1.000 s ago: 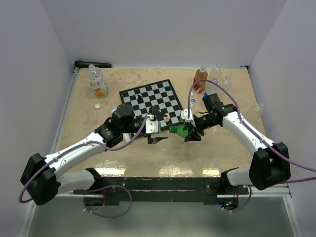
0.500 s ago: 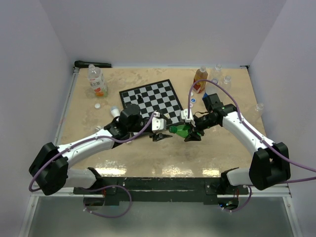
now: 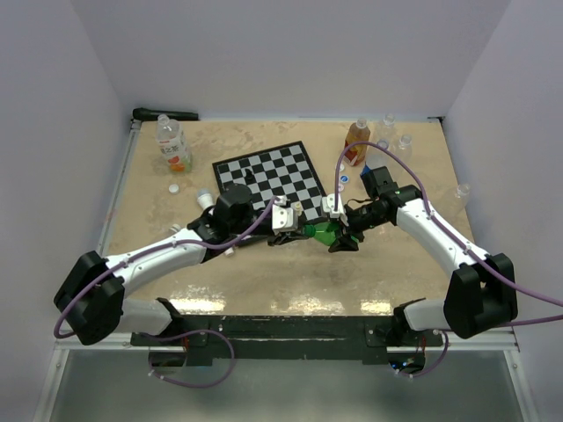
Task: Unscrew the bottle caps
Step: Unscrew the bottle cap from the plastic bottle.
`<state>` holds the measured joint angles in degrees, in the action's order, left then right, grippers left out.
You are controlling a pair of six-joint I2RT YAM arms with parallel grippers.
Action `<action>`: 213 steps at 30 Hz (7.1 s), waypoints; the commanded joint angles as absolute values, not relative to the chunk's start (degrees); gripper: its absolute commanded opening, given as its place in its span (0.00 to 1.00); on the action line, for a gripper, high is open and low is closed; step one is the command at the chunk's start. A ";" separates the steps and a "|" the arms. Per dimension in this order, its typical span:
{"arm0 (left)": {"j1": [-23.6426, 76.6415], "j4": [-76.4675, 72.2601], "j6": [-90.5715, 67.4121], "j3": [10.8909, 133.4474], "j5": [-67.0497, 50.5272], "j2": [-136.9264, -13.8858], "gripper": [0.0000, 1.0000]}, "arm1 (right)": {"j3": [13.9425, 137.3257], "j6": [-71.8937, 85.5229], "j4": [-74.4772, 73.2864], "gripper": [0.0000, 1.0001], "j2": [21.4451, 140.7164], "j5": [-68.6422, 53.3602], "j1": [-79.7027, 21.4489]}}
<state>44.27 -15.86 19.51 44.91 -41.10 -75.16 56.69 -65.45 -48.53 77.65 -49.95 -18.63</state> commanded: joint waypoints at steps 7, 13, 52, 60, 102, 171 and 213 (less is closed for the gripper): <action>44.38 -15.82 7.15 48.78 -41.66 -74.98 0.00 | 58.36 -66.27 -49.22 0.03 77.78 -50.01 -18.81; 44.21 -12.06 -29.20 48.43 -24.22 -70.32 0.00 | 58.45 -66.44 -49.39 0.03 77.70 -49.92 -18.81; 43.51 -0.61 -18.31 49.13 -12.39 -55.03 0.90 | 58.45 -66.53 -49.48 0.03 78.13 -49.75 -19.34; 43.51 -1.50 2.17 49.75 -19.23 -52.82 1.00 | 58.45 -66.53 -49.57 0.03 78.14 -49.66 -19.34; 43.68 -1.67 33.84 46.14 -34.45 -57.74 0.99 | 58.54 -66.80 -50.01 0.03 78.84 -49.66 -19.34; 44.38 2.37 -48.93 56.52 -24.69 -74.71 0.00 | 58.71 -67.15 -50.54 0.03 78.93 -49.75 -19.42; 40.78 -1.58 -54.76 52.91 -23.82 -70.67 0.22 | 58.62 -67.06 -50.36 0.03 79.01 -49.48 -19.51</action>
